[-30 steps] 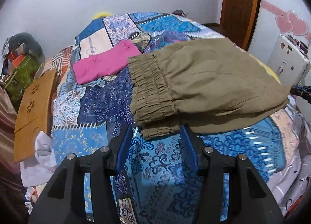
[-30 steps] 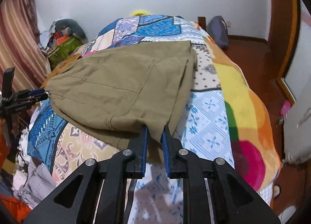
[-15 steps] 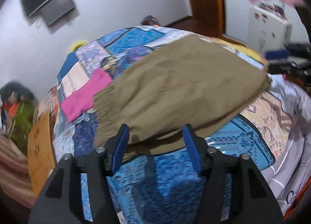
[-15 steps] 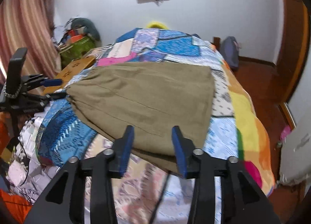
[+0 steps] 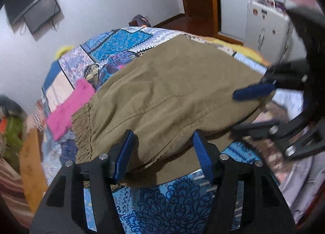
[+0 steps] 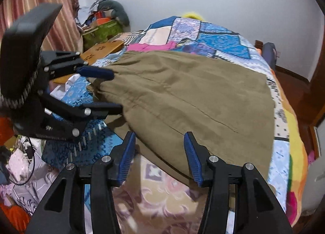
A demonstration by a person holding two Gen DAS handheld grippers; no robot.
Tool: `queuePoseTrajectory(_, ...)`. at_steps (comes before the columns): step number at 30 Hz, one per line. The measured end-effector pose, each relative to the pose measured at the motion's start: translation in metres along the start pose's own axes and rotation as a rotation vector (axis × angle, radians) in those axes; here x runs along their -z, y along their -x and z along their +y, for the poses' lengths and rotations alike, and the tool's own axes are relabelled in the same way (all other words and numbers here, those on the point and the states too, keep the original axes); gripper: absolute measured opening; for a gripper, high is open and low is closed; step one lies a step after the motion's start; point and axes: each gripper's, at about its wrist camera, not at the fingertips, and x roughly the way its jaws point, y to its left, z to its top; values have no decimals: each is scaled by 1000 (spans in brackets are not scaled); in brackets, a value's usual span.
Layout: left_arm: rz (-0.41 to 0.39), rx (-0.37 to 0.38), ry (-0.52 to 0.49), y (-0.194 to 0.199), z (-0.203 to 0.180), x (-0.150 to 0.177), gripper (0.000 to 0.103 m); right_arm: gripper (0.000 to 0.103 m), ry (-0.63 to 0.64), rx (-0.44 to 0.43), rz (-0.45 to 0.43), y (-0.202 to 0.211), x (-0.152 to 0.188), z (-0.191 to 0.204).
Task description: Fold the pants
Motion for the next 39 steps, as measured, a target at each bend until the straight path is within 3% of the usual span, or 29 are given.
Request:
queuePoseTrajectory(7, -10, 63, 59, 8, 9, -3, 61, 45, 75, 23, 24, -21, -6, 8)
queuePoseTrajectory(13, -33, 72, -33, 14, -12, 5, 61, 15, 97, 0, -11, -11, -5, 11)
queuePoseTrajectory(16, -11, 75, -83, 5, -26, 7, 61, 8, 101, -13, -24, -5, -5, 14)
queuePoseTrajectory(18, 1, 52, -93, -1, -29, 7, 58, 7, 86, -37, -26, -2, -6, 12)
queuePoseTrajectory(20, 13, 23, -95, -8, -29, 5, 50, 6, 63, -60, -34, 0, -7, 9)
queuePoseTrajectory(22, 18, 6, -82, -10, -25, 3, 31, 5, 55, -72, -41, 4, -7, 7)
queuePoseTrajectory(25, 3, 25, -42, -6, -19, 4, 20, 5, 63, -77, -46, 9, -7, 9)
queuePoseTrajectory(30, 8, 31, -34, 0, -23, 12, 18, 5, 82, -76, -48, 14, -5, 14)
queuePoseTrajectory(36, 30, 56, 21, -4, -22, 21, 19, 8, 81, -71, 14, 3, 4, 19)
queuePoseTrajectory(39, 33, 85, 47, 4, -19, 22, 28, 9, 56, -71, 21, 9, 2, 16)
